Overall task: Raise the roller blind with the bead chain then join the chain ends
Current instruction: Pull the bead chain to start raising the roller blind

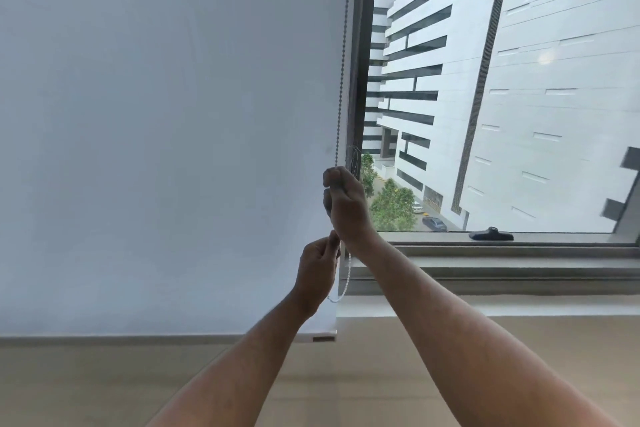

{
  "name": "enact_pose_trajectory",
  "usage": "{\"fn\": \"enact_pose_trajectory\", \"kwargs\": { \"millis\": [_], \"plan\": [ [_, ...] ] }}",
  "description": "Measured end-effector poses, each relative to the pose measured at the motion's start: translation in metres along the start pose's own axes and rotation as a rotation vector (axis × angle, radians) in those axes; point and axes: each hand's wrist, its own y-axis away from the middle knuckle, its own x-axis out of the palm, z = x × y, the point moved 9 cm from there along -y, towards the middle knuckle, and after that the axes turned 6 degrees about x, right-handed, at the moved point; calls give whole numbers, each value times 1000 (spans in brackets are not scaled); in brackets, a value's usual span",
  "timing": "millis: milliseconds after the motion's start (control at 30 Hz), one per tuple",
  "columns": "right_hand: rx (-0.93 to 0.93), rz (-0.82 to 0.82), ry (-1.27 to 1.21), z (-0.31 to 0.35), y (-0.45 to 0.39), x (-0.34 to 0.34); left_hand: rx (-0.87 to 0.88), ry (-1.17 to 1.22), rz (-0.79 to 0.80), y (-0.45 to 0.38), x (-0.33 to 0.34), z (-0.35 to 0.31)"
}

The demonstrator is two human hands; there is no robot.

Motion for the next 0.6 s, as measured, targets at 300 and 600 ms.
{"fn": "enact_pose_trajectory", "kwargs": {
  "millis": [300, 600],
  "plan": [
    [-145, -61, 225, 1, 10, -14, -91, -86, 303, 6, 3, -17],
    [-154, -43, 229, -2, 5, -43, 94, 98, 59, -48, 14, -127]
  ]
}}
